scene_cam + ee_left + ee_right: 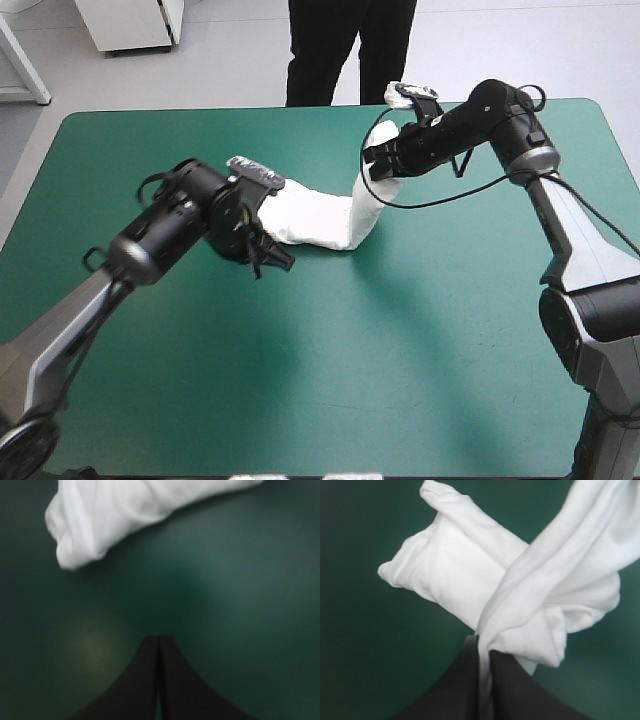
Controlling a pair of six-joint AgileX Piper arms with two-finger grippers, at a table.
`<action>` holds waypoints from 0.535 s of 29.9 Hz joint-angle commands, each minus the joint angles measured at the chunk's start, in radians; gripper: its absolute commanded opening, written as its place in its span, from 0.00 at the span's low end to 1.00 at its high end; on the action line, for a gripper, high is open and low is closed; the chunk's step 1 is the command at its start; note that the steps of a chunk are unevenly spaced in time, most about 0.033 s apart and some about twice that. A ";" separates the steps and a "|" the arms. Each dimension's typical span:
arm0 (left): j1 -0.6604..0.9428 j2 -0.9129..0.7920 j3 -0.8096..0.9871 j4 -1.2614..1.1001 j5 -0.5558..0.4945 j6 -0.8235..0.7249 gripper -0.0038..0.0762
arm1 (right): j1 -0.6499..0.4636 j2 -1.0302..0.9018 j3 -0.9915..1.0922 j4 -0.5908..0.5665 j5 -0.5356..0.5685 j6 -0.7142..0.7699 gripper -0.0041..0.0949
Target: Fold the cloth
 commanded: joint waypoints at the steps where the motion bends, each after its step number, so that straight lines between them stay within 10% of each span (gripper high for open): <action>1: -0.006 -0.212 0.125 0.007 -0.021 -0.033 0.04 | 0.055 -0.064 -0.033 0.023 -0.089 -0.002 0.03; 16: -0.006 -0.544 0.242 -0.053 0.050 -0.121 0.04 | 0.284 0.058 -0.033 -0.056 -0.352 0.063 0.03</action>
